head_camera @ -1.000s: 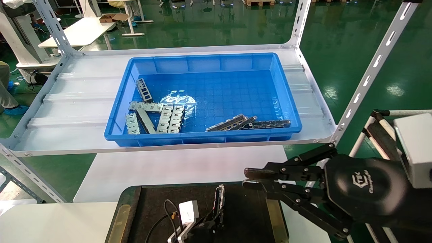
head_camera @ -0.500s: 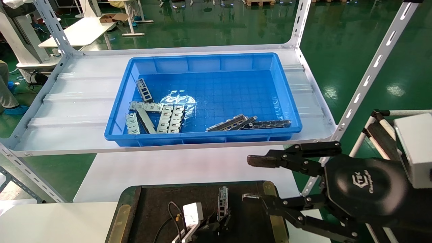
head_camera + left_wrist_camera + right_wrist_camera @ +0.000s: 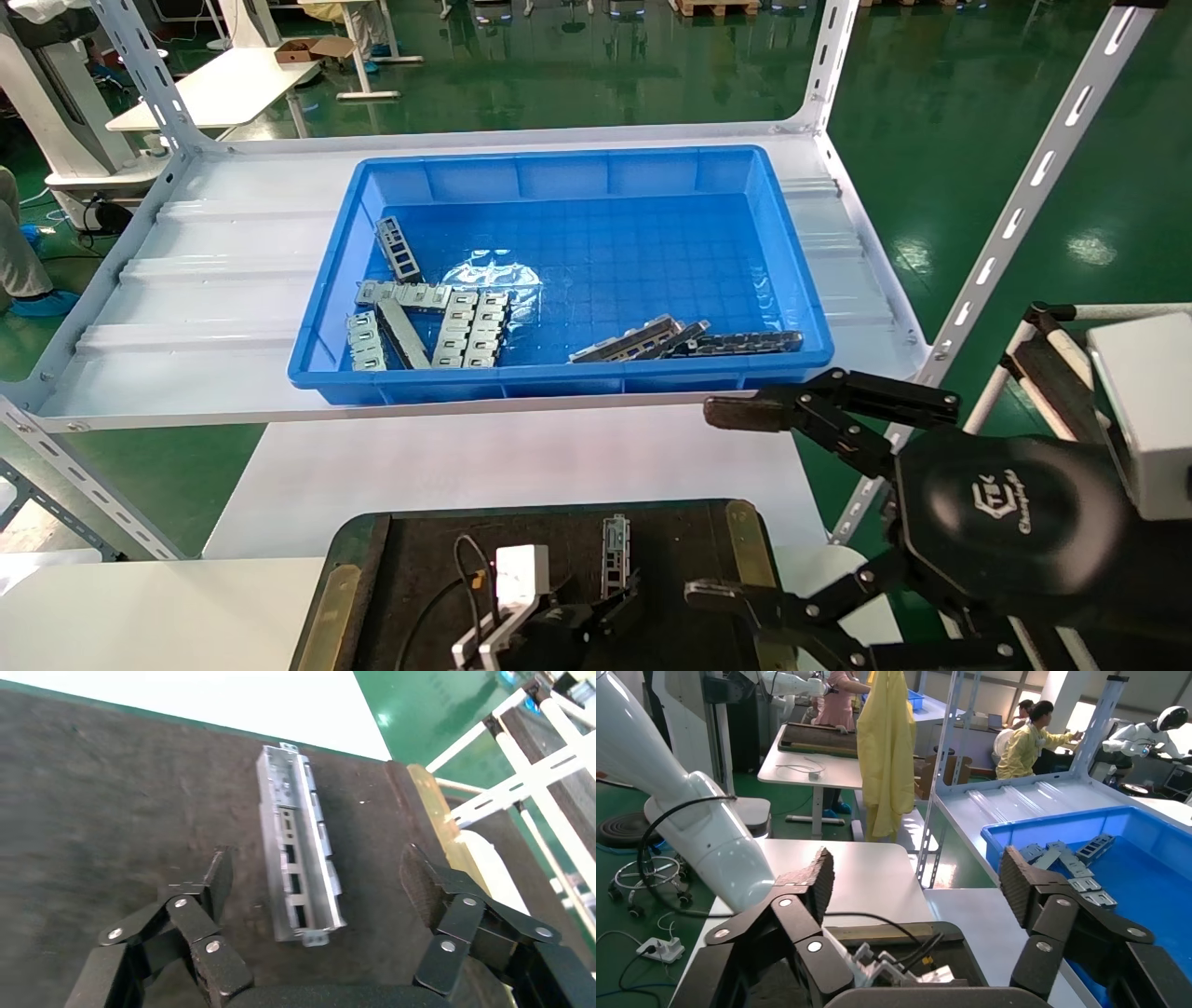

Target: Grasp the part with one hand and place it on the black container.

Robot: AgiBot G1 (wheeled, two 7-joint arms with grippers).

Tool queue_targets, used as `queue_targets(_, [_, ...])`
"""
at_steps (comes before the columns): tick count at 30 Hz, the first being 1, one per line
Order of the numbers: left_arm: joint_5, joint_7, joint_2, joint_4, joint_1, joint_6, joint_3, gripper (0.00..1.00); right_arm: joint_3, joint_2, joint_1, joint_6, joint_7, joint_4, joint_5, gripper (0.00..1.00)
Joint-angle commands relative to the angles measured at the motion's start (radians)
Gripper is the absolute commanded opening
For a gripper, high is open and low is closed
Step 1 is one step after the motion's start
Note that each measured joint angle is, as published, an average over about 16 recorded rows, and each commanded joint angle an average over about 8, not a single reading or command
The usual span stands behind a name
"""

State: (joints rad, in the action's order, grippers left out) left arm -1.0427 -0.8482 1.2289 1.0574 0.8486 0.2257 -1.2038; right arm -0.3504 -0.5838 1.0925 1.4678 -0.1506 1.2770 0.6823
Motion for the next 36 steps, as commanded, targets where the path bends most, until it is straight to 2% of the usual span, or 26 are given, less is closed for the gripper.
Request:
queue_targets(1, [-0.011, -0.004, -0.03, 0.02, 0.005, -0.023, 0.001, 1.0, 0.0, 0.0, 0.0, 0.0, 0.0, 0.0, 0.0, 1.0])
queue_targets(11, [-0.041, -0.004, -0.244, 0.233, 0.037, -0.257, 0.039, 1.0, 0.0, 0.0, 0.0, 0.0, 0.0, 0.0, 0.0, 1.0])
queue_targets(17, [-0.037, 0.063, -0.338, 0.283, 0.062, -0.445, 0.1, 1.0, 0.0, 0.0, 0.0, 0.0, 0.0, 0.0, 0.0, 1.0])
queue_targets(22, [0.006, 0.186, -0.395, 0.286, 0.071, -0.619, 0.178, 1.0, 0.0, 0.0, 0.0, 0.0, 0.0, 0.0, 0.0, 1.0])
queue_targets(28, [0.097, 0.396, -0.452, 0.27, 0.046, -0.817, 0.283, 1.0, -0.001, 0.0, 0.0, 0.0, 0.0, 0.0, 0.0, 1.0])
queue_targets(36, [0.193, 0.639, -0.511, 0.207, 0.001, -0.999, 0.385, 1.0, -0.001, 0.0, 0.0, 0.0, 0.0, 0.0, 0.0, 1.0])
